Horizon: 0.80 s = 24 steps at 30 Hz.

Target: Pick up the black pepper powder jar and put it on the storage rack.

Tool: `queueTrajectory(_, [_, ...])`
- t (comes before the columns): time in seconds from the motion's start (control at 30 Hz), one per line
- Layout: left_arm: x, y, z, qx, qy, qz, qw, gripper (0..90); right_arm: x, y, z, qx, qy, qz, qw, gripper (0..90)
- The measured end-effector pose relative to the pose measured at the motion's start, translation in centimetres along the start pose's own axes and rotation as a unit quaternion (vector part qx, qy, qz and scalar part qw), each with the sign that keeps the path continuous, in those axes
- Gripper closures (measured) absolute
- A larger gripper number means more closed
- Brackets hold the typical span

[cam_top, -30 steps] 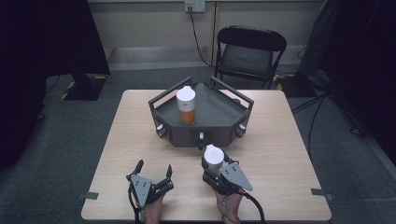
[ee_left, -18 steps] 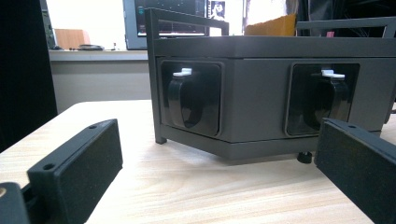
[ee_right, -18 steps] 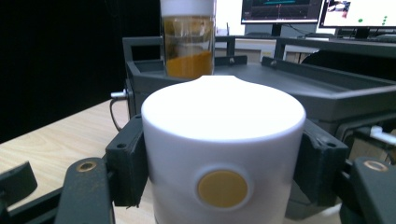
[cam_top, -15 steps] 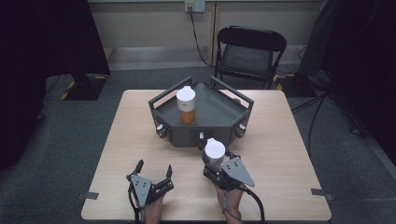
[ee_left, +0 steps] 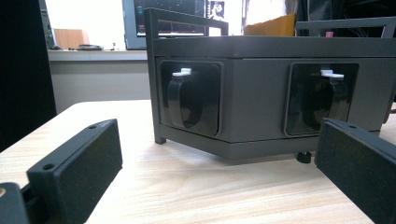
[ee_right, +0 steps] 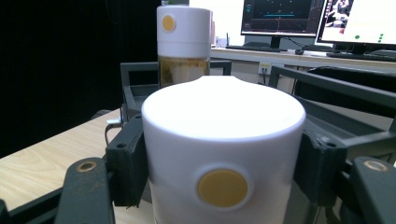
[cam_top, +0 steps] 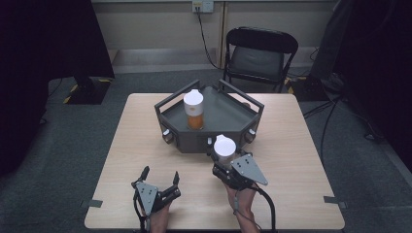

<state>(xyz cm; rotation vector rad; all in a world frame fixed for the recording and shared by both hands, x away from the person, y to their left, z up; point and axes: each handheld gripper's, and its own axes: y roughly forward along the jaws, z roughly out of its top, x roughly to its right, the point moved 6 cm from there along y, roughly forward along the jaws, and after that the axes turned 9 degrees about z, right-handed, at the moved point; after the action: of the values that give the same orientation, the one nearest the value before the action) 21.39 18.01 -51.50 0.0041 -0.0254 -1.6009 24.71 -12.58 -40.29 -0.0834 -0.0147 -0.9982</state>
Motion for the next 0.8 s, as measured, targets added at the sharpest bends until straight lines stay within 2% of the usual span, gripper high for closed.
queueTrajectory(0.1, [0.0, 0.0, 0.0, 0.0, 0.0, 0.0, 1.0, 0.3, -0.1, 0.3, 0.6, -0.004, -0.007, -0.001, 1.0, 30.1])
queueTrajectory(0.23, [0.0, 0.0, 0.0, 0.0, 0.0, 0.0, 1.0, 0.3, 0.2, 0.5, 1.2, -0.003, 0.003, 0.003, 1.0, 30.1])
queueTrajectory(0.53, [0.0, 0.0, 0.0, 0.0, 0.0, 0.0, 1.0, 0.3, 1.4, 1.6, 3.2, -0.003, 0.005, 0.007, 1.0, 30.1])
queueTrajectory(0.8, [0.0, 0.0, 0.0, 0.0, 0.0, 0.0, 1.0, 0.3, 2.1, 3.1, 5.3, 0.001, -0.004, 0.004, 1.0, 30.1])
